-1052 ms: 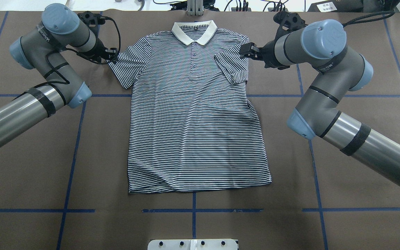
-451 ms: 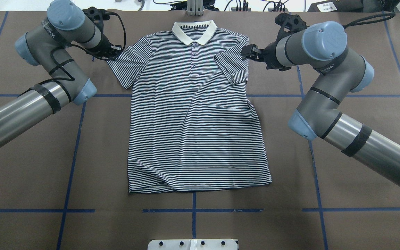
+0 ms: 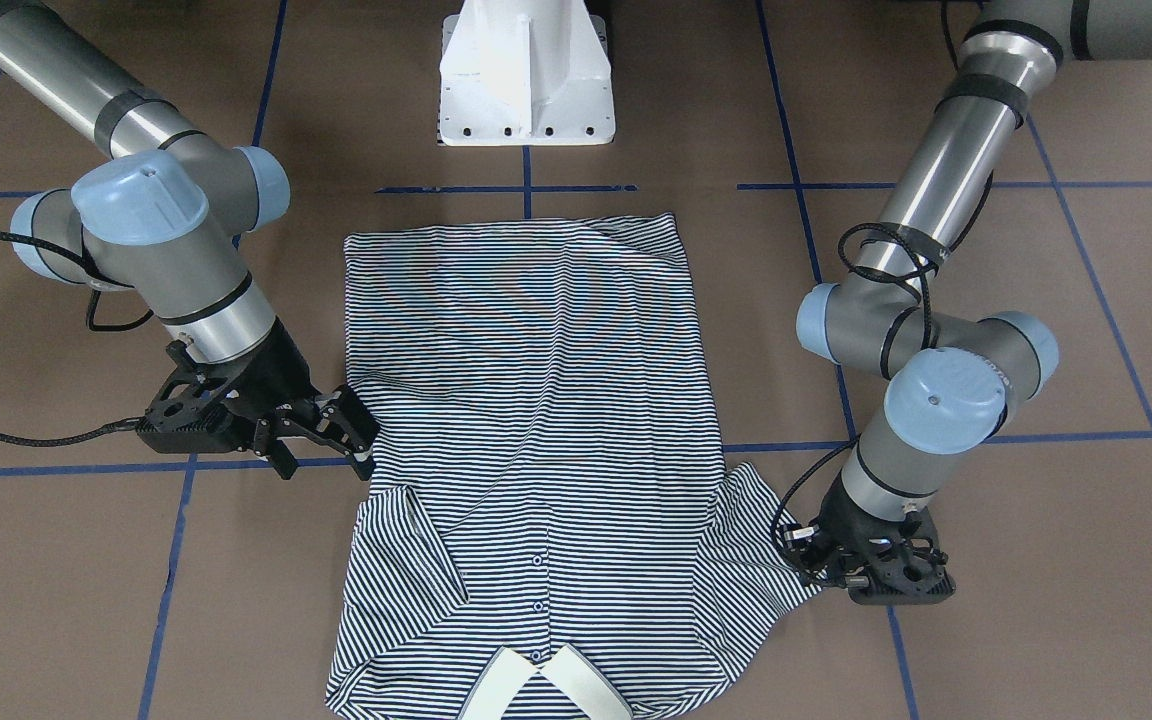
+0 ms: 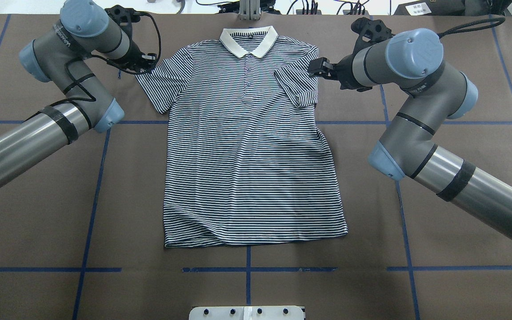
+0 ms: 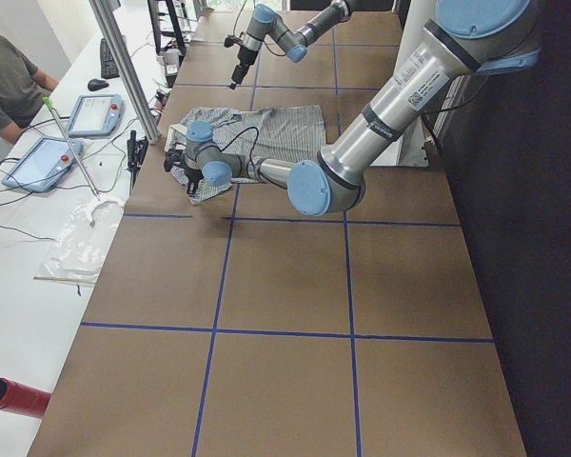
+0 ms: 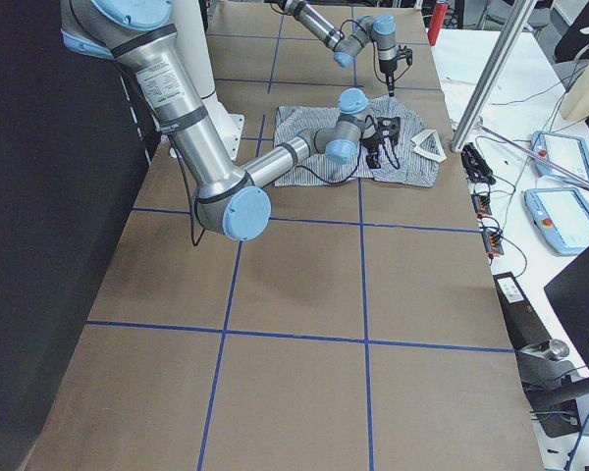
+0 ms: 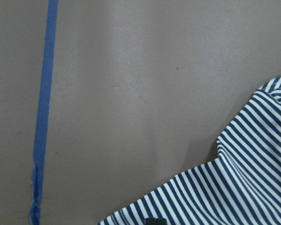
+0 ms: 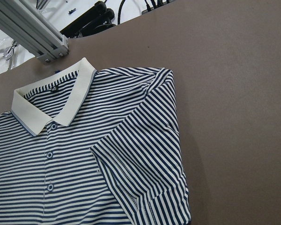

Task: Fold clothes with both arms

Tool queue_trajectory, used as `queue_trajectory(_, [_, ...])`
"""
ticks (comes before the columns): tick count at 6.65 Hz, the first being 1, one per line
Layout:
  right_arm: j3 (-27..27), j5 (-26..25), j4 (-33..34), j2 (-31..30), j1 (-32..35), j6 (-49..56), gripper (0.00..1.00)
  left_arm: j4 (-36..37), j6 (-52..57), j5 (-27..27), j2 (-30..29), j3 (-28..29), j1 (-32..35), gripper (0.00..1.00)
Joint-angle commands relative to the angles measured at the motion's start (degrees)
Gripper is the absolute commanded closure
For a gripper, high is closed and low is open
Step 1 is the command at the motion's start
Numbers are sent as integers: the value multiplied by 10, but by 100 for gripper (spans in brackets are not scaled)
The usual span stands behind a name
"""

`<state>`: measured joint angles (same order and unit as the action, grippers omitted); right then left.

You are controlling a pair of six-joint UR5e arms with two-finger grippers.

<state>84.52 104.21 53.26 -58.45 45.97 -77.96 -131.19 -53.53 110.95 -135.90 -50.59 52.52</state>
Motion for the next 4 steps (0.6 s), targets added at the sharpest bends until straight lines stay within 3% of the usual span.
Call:
queue_trajectory(1, [-1,-1,0,1,-2,0,0,-22,0,-5,0,19,0,30])
queue_trajectory(3, [-1,0,0,2,-4,0,0,-22,0,-5,2,20,-7,31])
queue_trajectory(4, [0,1,0,3,-6,-1,0,-22,0,-5,2,20,-12,38])
